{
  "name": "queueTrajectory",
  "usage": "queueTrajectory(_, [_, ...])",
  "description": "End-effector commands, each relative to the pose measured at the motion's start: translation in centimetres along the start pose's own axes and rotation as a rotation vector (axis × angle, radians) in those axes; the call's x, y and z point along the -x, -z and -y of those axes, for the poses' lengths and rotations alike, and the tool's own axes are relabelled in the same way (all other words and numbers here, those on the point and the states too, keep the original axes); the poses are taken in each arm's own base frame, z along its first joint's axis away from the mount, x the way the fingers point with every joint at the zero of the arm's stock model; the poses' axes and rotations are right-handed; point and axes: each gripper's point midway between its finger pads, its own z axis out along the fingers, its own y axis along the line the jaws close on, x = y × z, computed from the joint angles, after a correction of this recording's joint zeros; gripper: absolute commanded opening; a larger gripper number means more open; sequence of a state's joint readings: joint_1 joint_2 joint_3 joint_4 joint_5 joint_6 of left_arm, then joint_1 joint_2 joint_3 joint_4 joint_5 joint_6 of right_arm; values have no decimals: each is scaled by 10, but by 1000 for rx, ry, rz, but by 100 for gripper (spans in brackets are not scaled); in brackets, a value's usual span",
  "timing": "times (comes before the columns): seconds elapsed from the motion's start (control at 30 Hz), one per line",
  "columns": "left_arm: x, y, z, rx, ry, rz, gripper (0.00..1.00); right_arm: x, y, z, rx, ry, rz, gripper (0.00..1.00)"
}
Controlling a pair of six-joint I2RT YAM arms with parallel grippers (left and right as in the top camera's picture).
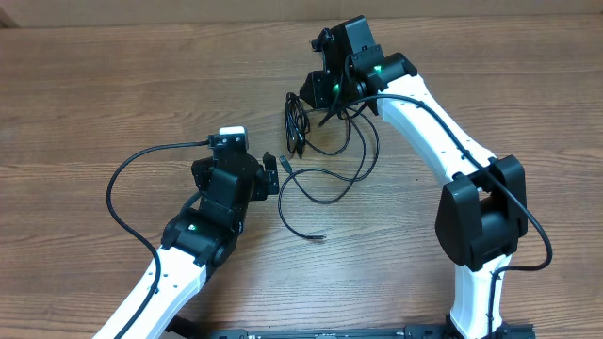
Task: Untangle cables
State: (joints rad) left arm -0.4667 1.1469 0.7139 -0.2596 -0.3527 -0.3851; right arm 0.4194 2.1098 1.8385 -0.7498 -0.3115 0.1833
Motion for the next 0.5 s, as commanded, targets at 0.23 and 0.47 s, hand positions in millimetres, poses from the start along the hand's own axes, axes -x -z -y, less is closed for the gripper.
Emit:
queueTrajectory(0.23, [4,0,-3,20,-13,10,99,-10,-24,-6,67,-8,-47,25])
queueTrajectory(0.47, [4,0,-3,20,-13,10,100,-17,-36,-18,82,14,-64,26])
